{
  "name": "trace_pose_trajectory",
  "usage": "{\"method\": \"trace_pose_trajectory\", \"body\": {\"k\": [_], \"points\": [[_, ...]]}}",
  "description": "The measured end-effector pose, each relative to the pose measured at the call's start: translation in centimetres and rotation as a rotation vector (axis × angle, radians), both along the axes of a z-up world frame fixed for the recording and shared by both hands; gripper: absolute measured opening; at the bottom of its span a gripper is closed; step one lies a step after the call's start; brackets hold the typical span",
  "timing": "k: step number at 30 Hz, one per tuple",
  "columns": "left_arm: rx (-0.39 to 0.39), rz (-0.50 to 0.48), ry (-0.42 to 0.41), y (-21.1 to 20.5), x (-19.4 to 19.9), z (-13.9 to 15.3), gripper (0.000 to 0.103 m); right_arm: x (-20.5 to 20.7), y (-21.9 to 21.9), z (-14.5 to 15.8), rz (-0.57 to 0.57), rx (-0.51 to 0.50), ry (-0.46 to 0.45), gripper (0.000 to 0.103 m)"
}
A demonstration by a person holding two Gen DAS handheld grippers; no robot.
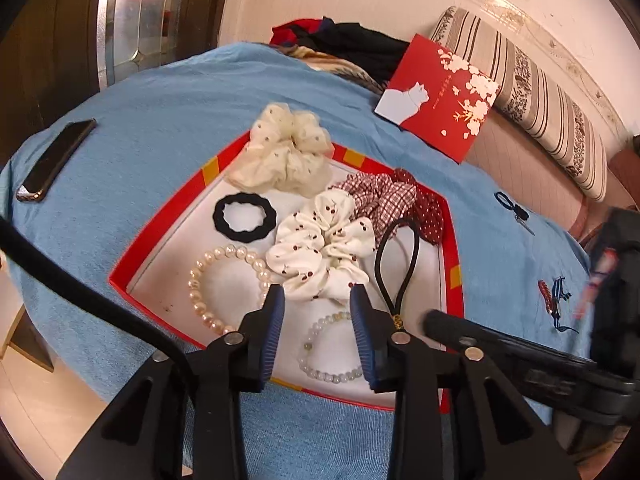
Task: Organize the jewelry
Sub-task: 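Carry jade bracelet and black cord into the red tray and open both tools, then withdraw both tools from the tray toward the watch and red bracelet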
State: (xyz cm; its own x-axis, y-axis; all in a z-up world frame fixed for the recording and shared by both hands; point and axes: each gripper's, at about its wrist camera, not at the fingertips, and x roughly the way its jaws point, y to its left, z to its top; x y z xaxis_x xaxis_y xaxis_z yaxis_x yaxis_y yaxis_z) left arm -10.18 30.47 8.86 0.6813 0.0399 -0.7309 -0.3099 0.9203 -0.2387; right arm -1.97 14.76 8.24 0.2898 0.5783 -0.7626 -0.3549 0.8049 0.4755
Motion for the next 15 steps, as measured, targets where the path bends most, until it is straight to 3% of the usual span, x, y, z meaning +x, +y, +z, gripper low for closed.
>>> {"method": "trace_pose_trajectory", "body": {"k": [5, 15], "points": [[0.069, 0.016, -0.037, -1.0, -0.1, 0.7, 0.050, -2.1, -5.1, 2.0, -0.044, -0.038, -0.082, 0.044], [0.183, -0.033, -0.048, -5.1, 0.3, 1.1, 0.054, -6.6, -17.1, 0.9, -0.210, -0.156, -0.140, 0.044]]}}
